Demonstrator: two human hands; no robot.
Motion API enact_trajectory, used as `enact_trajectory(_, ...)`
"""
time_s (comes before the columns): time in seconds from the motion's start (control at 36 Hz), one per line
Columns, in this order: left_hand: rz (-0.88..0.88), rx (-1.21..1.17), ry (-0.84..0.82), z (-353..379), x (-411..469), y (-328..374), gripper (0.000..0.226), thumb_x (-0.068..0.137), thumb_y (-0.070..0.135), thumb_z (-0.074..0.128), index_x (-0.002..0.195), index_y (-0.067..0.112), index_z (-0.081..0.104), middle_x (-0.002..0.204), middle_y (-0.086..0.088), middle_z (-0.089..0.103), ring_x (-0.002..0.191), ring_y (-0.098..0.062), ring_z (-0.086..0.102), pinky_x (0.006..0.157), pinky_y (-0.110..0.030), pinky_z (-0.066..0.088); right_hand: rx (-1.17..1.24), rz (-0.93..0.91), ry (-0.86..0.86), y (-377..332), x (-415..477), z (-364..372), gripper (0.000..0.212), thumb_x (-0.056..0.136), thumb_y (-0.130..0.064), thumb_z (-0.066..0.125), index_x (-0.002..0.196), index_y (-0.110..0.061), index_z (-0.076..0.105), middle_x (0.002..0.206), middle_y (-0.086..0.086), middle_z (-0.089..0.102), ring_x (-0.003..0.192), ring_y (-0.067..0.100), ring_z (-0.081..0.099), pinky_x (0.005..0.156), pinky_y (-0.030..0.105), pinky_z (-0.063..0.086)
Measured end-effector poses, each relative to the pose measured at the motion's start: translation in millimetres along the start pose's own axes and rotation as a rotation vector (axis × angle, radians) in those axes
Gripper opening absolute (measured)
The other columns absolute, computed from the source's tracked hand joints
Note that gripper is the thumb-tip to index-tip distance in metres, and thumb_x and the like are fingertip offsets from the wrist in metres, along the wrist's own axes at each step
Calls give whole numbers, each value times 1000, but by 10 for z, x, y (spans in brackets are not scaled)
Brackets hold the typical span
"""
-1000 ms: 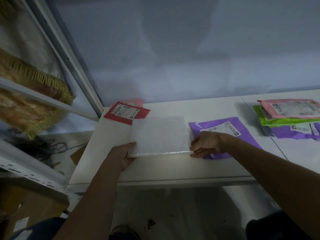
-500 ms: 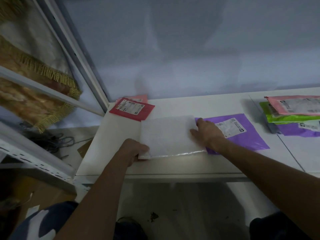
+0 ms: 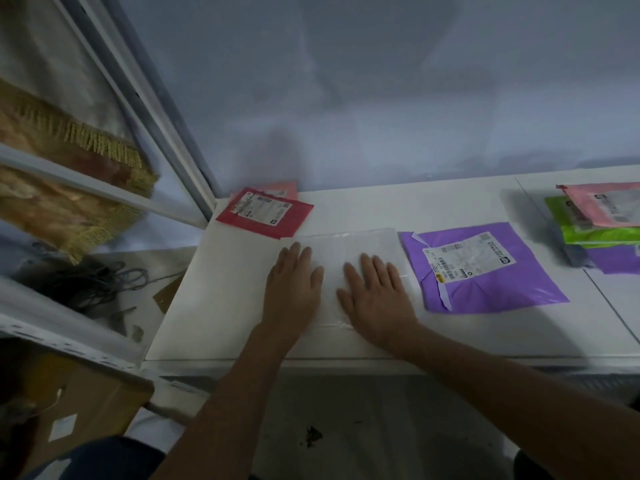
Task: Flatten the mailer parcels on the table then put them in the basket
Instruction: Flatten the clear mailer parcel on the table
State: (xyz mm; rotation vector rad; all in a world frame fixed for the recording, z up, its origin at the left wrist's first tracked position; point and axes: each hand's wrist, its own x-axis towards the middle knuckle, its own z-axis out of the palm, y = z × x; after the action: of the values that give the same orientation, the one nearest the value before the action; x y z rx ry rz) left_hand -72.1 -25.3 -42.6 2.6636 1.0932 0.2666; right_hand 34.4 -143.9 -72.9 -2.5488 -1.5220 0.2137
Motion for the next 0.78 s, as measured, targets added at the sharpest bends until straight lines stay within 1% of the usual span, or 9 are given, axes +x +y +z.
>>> enact_trajectory(0.11, 73, 123, -12, 263, -55, -6, 59, 101, 41, 13, 149, 10, 28, 157, -9, 23, 147, -27, 14, 116, -35, 2, -16, -21, -2, -18, -57, 12, 77, 90, -56, -9, 154, -19, 13, 161, 15, 5, 149, 30, 2, 120, 43, -1)
enact_trajectory(0.19, 124, 223, -18, 323, -5, 33, 65, 99, 42, 7, 145, 8, 37, 152, -12, 33, 144, -30, 24, 116, -41, 8, -11, -48, 11, -23, -83, -21, 76, 93, -55, -6, 150, -17, 27, 158, 18, 21, 147, 34, 17, 120, 46, 10)
enact_trajectory(0.28, 222, 247, -41, 366, 99, 154, 68, 95, 39, 6, 143, 6, 40, 151, -14, 35, 143, -32, 26, 117, -45, 15, 17, -68, 132, 28, -5, -44, 51, 98, -42, 26, 128, -11, 54, 132, 19, 55, 123, 35, 51, 106, 44, 37)
enact_trajectory(0.33, 250, 231, -68, 409, 159, 216, 69, 93, 39, 4, 147, 8, 34, 155, -12, 27, 145, -31, 18, 118, -44, 11, 70, -41, 188, 56, 120, -85, 37, 96, -30, 40, 120, -9, 58, 122, 15, 59, 113, 30, 56, 99, 40, 42)
enact_trajectory(0.47, 223, 200, -93, 508, 200, 238, 58, 99, 38, 22, 151, 13, 20, 158, -9, 19, 147, -29, 10, 119, -43, 4, 152, -81, 192, 52, 437, -138, 47, 99, -18, 33, 144, -5, 37, 149, 18, 38, 140, 33, 31, 117, 36, 20)
enact_trajectory(0.53, 204, 173, -70, 499, 225, 235, 64, 94, 41, 16, 150, 10, 26, 156, -10, 27, 146, -28, 18, 119, -44, 10, 173, -114, 163, 25, 557, -128, 51, 101, -17, 27, 150, -4, 25, 155, 16, 27, 146, 30, 20, 119, 34, 12)
enact_trajectory(0.64, 160, 18, 15, 571, 377, 138, 40, 94, 24, 41, 128, 7, 53, 129, -8, 57, 124, -23, 51, 106, -41, 38, 133, -143, 88, 84, 706, -57, 54, 102, -25, 24, 152, -5, 18, 158, 16, 21, 147, 29, 17, 121, 36, 11)
enact_trajectory(0.72, 128, -47, 25, 537, 479, 142, 41, 92, 23, 32, 117, 5, 59, 114, -11, 65, 107, -25, 62, 95, -39, 49, -24, -169, -10, 145, 700, 65, 60, 102, -37, 25, 154, -11, 9, 161, 12, 5, 149, 25, 2, 122, 40, 4)
enact_trajectory(0.78, 144, -37, 44, 519, 509, 142, 51, 95, 29, 24, 125, 3, 56, 123, -14, 63, 115, -26, 59, 104, -36, 44, -66, -175, -14, 128, 698, 75, 61, 102, -40, 22, 155, -13, 5, 162, 11, 1, 149, 24, -2, 122, 41, 2)
